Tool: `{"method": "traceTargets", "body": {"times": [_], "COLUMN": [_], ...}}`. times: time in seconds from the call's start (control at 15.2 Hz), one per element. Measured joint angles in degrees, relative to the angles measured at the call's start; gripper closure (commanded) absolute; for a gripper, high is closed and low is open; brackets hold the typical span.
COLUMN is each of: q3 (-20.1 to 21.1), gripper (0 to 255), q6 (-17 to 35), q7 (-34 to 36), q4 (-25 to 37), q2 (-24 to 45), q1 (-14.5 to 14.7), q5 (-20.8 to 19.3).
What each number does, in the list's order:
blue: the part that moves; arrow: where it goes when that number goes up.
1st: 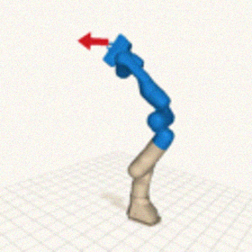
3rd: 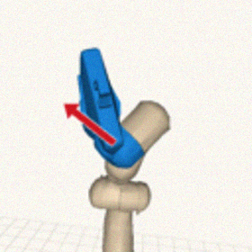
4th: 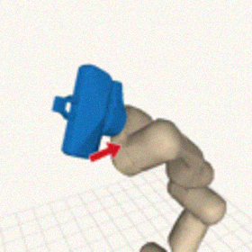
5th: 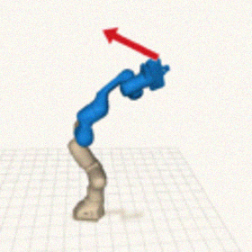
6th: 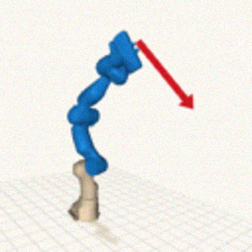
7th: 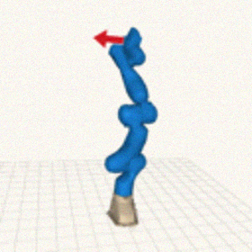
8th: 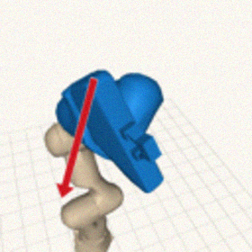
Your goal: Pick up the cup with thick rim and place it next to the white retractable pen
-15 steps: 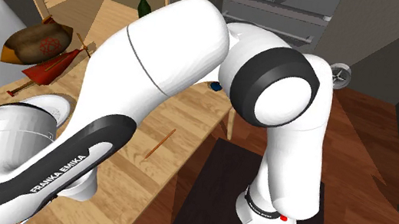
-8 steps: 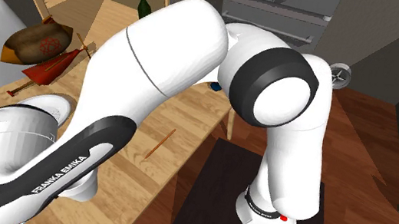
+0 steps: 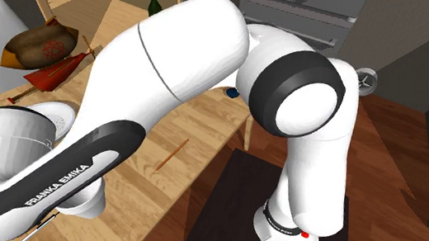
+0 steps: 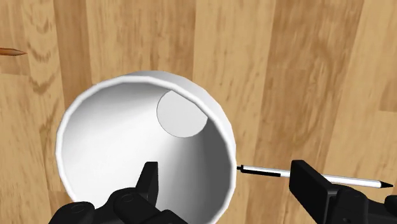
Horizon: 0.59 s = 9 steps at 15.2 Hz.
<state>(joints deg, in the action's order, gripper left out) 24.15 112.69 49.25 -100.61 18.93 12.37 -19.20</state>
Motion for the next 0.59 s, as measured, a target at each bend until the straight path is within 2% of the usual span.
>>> {"method": "traceTargets", "body": {"times": [0.2,0.59], "q3": [0.4,0.6], "gripper": [0,0], "q6": [-3.5,-4.3], "q7": [-0.7,-0.7], "q4": [2.5,3.0], "q2": [-1.2,-1.4], "q1": [0.2,0.3], "q5": [0.9,1.1]}}
